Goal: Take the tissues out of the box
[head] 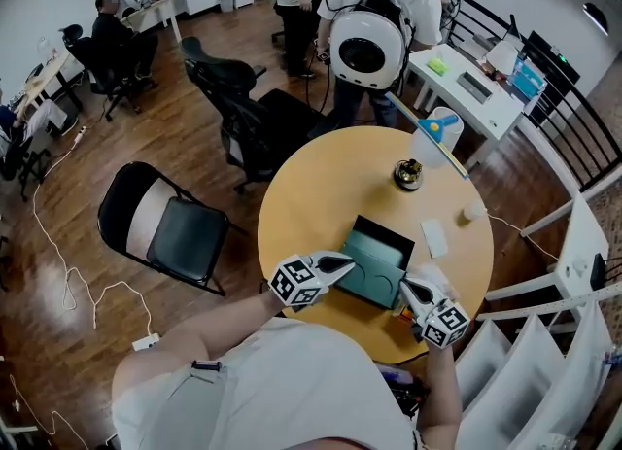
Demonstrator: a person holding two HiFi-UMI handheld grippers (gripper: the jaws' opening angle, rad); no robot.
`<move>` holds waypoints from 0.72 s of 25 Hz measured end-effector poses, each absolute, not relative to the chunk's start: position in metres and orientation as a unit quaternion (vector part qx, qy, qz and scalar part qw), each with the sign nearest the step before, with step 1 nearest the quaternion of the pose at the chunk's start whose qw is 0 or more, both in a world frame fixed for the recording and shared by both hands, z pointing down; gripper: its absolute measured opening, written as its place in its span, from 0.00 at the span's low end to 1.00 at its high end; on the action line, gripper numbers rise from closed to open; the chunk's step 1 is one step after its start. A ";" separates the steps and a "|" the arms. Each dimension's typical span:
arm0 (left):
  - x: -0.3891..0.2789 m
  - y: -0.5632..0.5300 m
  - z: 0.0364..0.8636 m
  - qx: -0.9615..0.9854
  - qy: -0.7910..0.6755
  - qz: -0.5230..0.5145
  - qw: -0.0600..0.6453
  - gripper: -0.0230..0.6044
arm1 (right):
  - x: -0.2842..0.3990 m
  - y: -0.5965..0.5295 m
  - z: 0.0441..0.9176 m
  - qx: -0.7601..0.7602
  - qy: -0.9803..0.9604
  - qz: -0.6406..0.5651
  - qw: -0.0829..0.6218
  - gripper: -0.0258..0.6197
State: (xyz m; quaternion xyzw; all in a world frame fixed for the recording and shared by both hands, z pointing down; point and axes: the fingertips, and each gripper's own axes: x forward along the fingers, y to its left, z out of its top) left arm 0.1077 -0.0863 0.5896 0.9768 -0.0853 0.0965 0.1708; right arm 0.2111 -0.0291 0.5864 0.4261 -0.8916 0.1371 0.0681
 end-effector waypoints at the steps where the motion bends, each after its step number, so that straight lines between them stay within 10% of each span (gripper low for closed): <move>1: 0.108 -0.086 0.590 0.977 -0.084 0.096 0.170 0.04 | 0.212 -0.030 0.586 0.427 -0.891 0.137 0.068 0.04; 18: 0.107 -0.083 0.593 0.978 -0.078 0.104 0.166 0.04 | 0.212 -0.030 0.585 0.433 -0.889 0.130 0.069 0.04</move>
